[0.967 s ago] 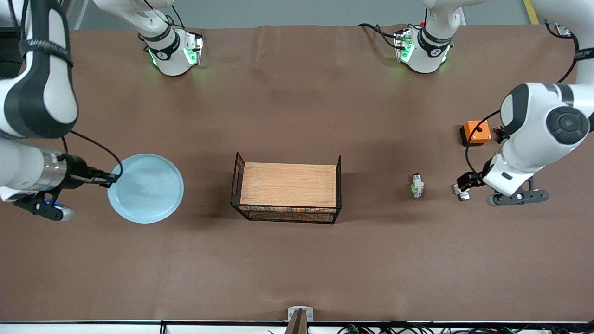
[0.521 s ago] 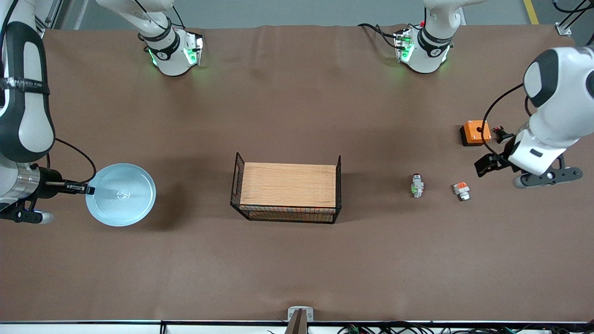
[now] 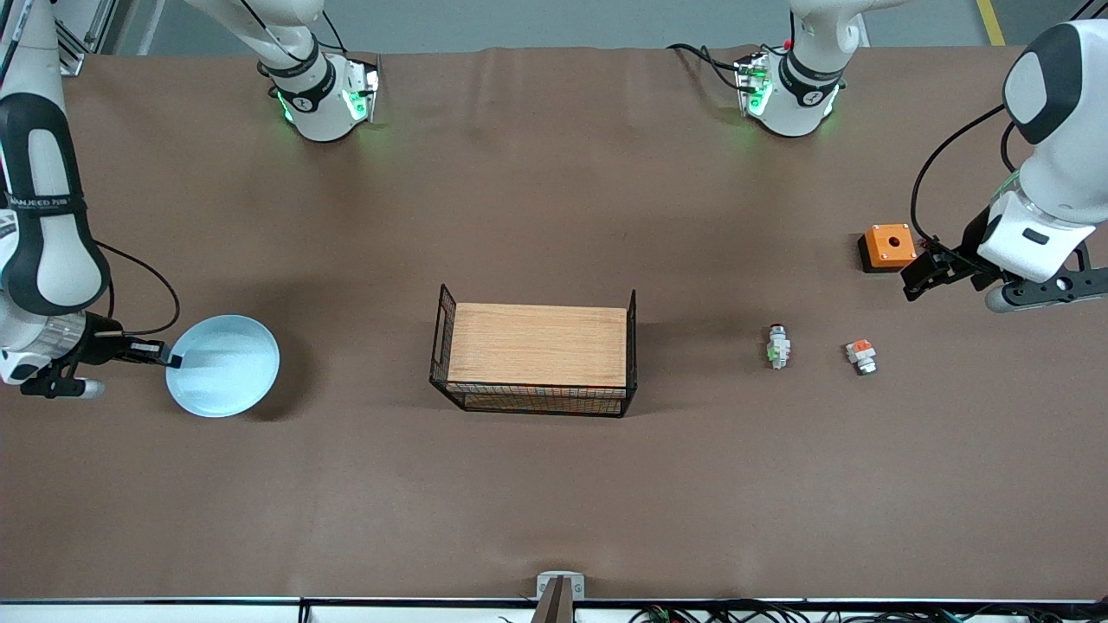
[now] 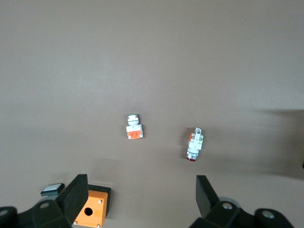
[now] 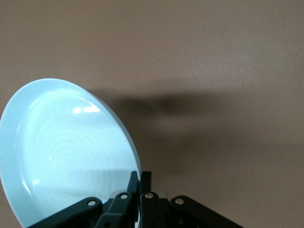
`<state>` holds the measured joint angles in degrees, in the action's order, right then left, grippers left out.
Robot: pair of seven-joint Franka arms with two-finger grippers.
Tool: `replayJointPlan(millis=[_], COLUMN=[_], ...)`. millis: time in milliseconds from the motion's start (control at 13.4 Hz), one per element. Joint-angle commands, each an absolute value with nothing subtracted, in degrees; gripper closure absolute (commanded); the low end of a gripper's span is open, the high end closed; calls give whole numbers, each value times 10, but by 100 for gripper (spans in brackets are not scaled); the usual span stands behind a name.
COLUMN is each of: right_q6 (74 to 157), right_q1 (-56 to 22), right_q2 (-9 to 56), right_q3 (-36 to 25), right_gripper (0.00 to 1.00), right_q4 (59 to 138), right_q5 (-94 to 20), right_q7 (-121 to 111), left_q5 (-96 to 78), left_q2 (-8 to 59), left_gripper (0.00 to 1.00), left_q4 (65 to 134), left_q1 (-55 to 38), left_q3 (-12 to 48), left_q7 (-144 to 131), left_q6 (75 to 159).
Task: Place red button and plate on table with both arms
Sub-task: 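Lower the blue plate onto the table and open the right gripper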
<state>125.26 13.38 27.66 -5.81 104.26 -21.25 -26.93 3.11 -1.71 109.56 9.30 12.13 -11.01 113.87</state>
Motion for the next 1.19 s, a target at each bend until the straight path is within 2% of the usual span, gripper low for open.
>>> replayJointPlan(millis=[0, 223, 298, 372, 447, 670, 893, 1116], right_q6=[1264, 1285, 1286, 1285, 1285, 1282, 1277, 1189], right_q1=[152, 160, 159, 158, 156, 145, 119, 78], right_q2=[306, 335, 337, 337, 336, 322, 278, 216], right_q3=[-48, -47, -48, -48, -48, -48, -52, -51], right_gripper=[99, 98, 80, 26, 0, 0, 0, 0], right_q4=[1043, 1043, 1042, 1039, 1037, 1034, 1034, 1018], right_q5=[-273, -295, -298, -298, -298, -293, -267, -154], right_q7=[-320, -337, -337, -337, -337, -330, -306, -150], left_q5=[20, 20, 20, 20, 20, 19, 12, 4], left_q2=[-47, -57, -59, -59, -59, -60, -62, -62], left_gripper=[0, 0, 0, 0, 0, 0, 0, 0], left_q4=[1103, 1092, 1084, 1069, 1050, 1013, 991, 969], left_q1=[36, -5, -10, -13, -15, -42, -39, -39], left_q3=[59, 20, 18, 17, 17, -17, -16, -17], left_q7=[-97, -99, -103, -103, -103, -102, -105, -105], left_q6=[1122, 1118, 1114, 1094, 1071, 1028, 1018, 1018])
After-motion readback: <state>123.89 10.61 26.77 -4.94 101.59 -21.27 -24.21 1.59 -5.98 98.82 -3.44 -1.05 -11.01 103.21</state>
